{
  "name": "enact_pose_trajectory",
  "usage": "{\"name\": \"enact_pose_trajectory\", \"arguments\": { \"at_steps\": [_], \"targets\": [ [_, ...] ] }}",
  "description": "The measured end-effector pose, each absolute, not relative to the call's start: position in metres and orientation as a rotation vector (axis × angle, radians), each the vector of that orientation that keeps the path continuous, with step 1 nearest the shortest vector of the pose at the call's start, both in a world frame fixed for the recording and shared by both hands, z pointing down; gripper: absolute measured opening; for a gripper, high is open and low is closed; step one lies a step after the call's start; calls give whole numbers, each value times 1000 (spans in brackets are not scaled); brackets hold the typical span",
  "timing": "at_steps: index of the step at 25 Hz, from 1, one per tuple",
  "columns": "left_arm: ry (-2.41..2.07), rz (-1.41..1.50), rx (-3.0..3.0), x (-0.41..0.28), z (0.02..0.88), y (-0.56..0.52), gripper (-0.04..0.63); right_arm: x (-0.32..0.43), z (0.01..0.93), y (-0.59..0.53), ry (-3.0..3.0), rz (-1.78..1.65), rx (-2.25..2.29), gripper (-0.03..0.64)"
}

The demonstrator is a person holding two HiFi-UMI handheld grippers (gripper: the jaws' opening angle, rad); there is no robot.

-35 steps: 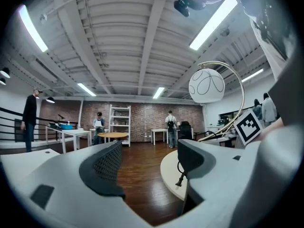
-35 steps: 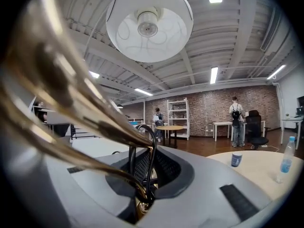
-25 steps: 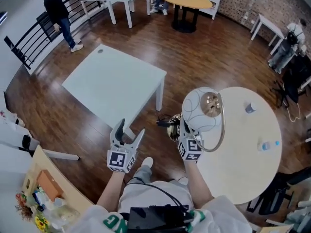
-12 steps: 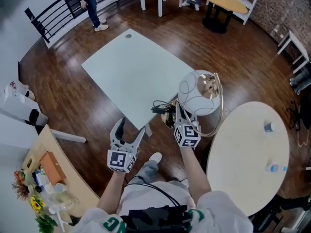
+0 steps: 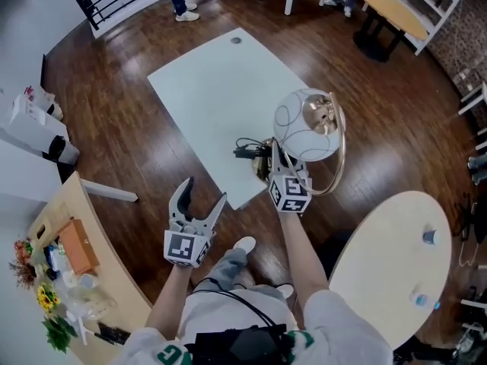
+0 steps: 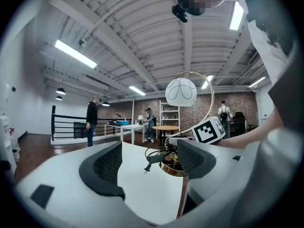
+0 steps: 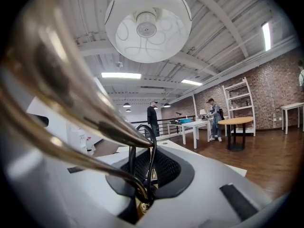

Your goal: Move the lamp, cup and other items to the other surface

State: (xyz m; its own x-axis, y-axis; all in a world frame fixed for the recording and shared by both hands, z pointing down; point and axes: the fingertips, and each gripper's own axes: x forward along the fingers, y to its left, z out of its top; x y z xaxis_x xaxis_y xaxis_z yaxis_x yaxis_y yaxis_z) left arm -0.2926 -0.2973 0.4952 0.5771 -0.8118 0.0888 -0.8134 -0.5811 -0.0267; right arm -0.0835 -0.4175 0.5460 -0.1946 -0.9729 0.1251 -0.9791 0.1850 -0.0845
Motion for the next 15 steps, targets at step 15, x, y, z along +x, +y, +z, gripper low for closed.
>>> {"name": "enact_pose_trajectory", "arguments": {
  "at_steps": [15],
  "targets": [
    [-1660,151,2583,-361,521,-333,351,-234,610,-521,-2605,175,1570,41]
  ]
}}
